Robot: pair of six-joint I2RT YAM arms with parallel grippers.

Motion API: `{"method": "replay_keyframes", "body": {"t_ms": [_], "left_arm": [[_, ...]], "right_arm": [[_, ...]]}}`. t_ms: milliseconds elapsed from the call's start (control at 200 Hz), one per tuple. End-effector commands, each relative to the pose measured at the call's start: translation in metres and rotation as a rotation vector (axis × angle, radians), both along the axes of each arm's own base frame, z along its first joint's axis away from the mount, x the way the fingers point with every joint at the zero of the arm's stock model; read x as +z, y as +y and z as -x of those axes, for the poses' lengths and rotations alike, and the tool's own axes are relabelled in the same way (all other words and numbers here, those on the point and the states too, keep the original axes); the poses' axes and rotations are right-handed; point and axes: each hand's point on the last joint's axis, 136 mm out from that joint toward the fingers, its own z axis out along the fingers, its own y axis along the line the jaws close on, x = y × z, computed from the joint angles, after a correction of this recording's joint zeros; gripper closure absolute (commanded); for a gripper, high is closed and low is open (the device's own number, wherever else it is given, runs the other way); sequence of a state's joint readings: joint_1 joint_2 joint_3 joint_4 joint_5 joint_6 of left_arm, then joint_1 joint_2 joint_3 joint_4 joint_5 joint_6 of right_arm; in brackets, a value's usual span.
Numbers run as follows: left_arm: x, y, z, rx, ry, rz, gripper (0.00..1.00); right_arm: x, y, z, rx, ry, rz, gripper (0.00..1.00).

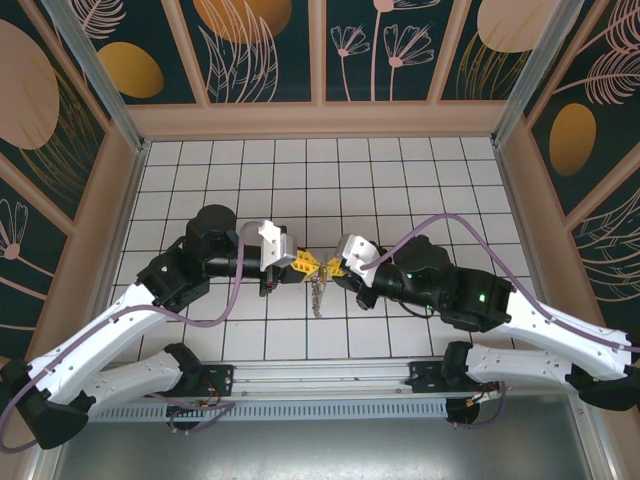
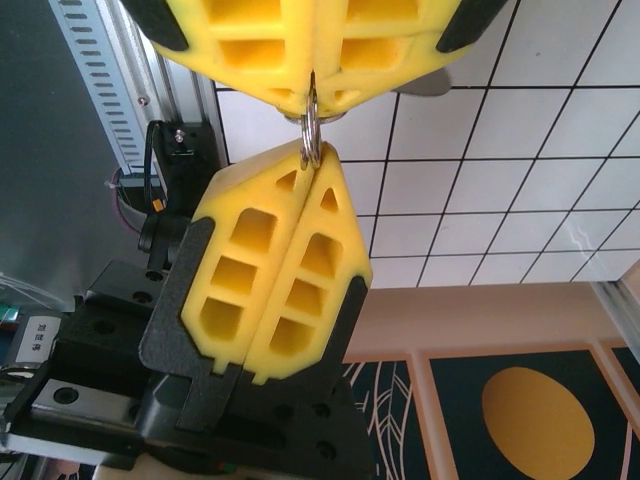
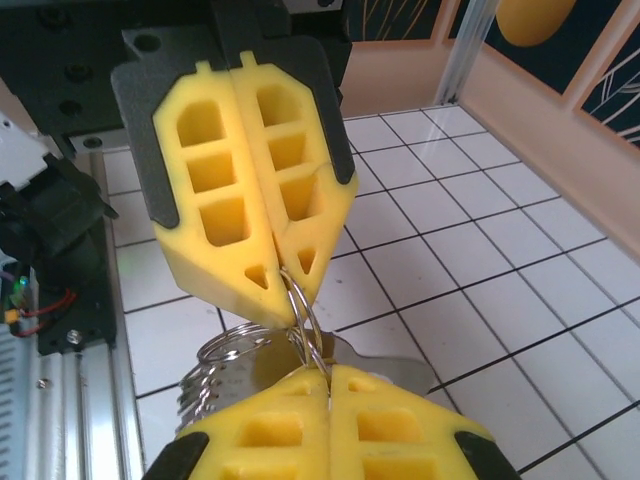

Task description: Put the keys on the keyring

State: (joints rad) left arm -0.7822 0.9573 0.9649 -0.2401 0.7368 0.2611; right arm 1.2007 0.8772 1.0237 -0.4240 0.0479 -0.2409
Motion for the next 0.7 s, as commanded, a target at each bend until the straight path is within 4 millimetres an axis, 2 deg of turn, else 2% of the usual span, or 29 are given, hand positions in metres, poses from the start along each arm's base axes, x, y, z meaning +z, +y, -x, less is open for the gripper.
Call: {"method": "replay_keyframes", "body": {"t_ms": [0, 120, 180, 415, 616, 696], "left_arm": [[0.027, 0.002, 0.011, -0.039, -0.059, 0.067, 1.00], [0.038, 0.003, 0.017, -0.063, -0.070, 0.120, 1.00], [0.038, 0.003, 0.018, -0.068, -0.067, 0.120, 1.00], [0.038, 0.004, 0.018, -0.061, -0.065, 0.117, 1.00], [0.040, 0.005, 0.016, -0.046, -0.070, 0.121, 1.00], [0.039, 0.004, 0.015, -0.045, -0.070, 0.120, 1.00]], "right_arm": [[-0.011, 0.000, 0.000, 0.015, 0.014, 0.024, 1.00], [-0.024, -0.002, -0.009, -0.020, 0.047, 0.071, 1.00], [-0.030, -0.001, -0.011, -0.027, 0.060, 0.096, 1.00], [-0.017, 0.004, -0.014, -0.025, 0.035, 0.050, 1.00], [0.003, -0.005, -0.008, -0.026, 0.021, -0.027, 0.70], [0.013, -0.010, -0.002, -0.018, 0.013, -0.078, 0.64]]}}
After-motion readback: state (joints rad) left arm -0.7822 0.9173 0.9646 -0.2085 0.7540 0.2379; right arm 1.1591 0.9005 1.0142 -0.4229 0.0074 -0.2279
